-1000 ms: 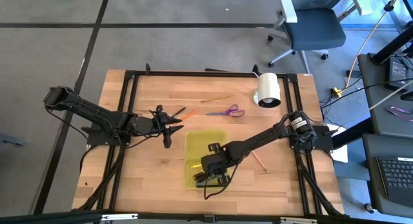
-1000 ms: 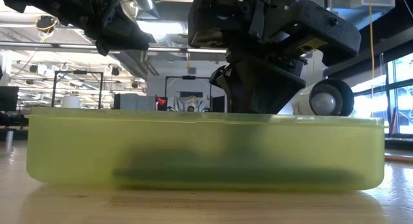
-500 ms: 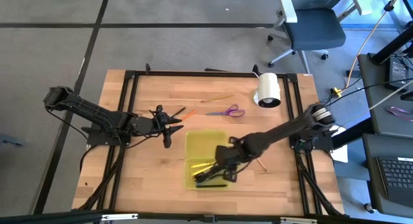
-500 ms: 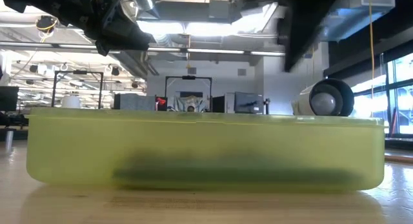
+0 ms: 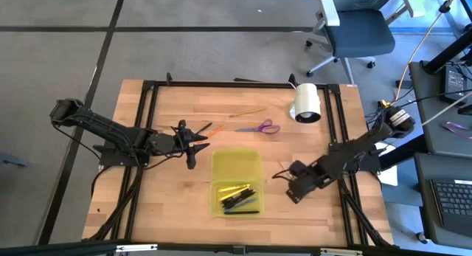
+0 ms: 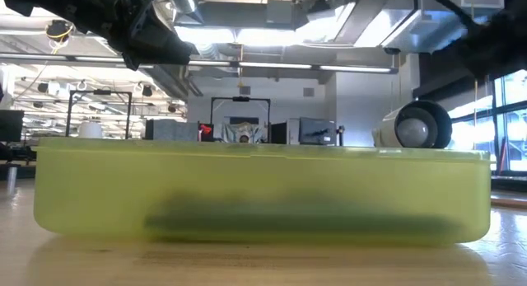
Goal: Pick & place school supplies into a supply box
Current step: Put the pink pencil into the yellow supply box
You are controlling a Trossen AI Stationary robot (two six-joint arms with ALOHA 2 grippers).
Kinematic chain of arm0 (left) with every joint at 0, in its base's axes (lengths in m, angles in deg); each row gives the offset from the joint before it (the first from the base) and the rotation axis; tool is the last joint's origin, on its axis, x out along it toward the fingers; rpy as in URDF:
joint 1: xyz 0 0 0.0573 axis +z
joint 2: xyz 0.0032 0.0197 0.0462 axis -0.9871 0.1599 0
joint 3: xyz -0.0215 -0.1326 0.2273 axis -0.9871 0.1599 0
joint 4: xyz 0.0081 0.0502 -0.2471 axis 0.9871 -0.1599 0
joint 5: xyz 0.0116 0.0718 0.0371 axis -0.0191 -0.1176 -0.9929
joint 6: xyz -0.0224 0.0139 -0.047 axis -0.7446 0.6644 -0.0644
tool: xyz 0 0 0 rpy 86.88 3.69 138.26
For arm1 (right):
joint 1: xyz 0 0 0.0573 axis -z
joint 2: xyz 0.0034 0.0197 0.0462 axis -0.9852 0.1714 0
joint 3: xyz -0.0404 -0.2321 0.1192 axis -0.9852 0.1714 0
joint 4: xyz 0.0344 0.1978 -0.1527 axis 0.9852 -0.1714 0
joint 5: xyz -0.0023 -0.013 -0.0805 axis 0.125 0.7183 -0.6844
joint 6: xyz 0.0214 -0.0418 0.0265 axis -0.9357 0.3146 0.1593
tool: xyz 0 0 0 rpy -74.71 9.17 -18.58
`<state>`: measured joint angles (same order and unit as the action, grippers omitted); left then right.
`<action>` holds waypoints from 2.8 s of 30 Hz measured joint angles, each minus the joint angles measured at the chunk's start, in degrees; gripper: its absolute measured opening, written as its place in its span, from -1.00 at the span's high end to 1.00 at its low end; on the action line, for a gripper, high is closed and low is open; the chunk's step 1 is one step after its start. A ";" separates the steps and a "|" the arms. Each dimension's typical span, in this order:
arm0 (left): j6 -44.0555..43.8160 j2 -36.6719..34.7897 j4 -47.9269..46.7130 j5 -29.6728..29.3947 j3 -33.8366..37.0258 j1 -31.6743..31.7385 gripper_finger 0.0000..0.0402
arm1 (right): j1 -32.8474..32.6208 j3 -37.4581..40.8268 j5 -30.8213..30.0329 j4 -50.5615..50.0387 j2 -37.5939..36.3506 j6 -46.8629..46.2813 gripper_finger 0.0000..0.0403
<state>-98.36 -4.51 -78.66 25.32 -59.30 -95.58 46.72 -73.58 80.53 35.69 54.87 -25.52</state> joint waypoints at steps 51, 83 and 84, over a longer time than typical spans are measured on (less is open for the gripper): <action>-7.16 0.00 -0.02 -8.49 0.00 0.00 0.42 | -35.40 5.04 -38.13 6.39 17.67 -23.11 0.67; -9.21 0.01 0.00 -7.44 0.00 0.01 0.42 | -36.20 4.80 -45.26 5.30 25.39 -33.74 0.68; -9.21 0.01 0.00 -7.44 0.00 0.01 0.42 | -36.18 4.80 -45.18 5.15 25.39 -33.76 0.69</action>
<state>-107.58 -4.50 -78.66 17.88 -59.30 -95.57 10.55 -68.78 35.35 40.85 80.26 -59.28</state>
